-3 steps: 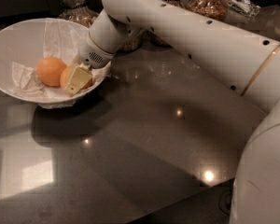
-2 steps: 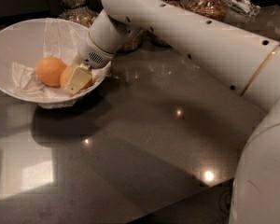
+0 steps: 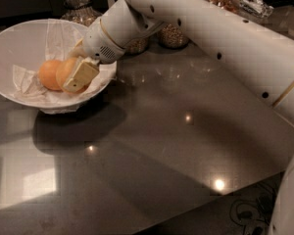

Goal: Pick orange from white bowl

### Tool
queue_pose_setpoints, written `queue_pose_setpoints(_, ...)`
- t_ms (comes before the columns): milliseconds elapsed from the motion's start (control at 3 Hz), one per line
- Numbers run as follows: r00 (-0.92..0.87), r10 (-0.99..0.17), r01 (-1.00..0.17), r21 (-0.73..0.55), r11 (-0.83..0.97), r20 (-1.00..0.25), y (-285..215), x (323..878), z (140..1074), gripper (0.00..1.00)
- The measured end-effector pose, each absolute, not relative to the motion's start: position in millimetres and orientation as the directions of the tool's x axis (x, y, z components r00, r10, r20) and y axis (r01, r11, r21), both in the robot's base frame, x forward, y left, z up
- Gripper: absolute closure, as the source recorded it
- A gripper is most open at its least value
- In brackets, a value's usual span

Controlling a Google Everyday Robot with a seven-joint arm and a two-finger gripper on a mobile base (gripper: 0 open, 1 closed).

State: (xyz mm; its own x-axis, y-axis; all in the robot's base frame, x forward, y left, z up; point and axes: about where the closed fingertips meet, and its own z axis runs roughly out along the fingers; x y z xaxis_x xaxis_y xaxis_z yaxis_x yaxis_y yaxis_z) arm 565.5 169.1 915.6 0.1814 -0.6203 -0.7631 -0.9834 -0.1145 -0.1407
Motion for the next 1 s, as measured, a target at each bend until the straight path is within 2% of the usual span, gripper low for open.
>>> queue_pose_setpoints(667, 0.335, -0.453, -0.940, -0.262, -0.217, -0.826, 161.3, 566.4, 974.3, 1.00)
queue_pose_setpoints(1000, 0.341, -0.449, -0.938, -0.269, -0.218, -0.826, 161.4, 566.8, 977.0, 1.00)
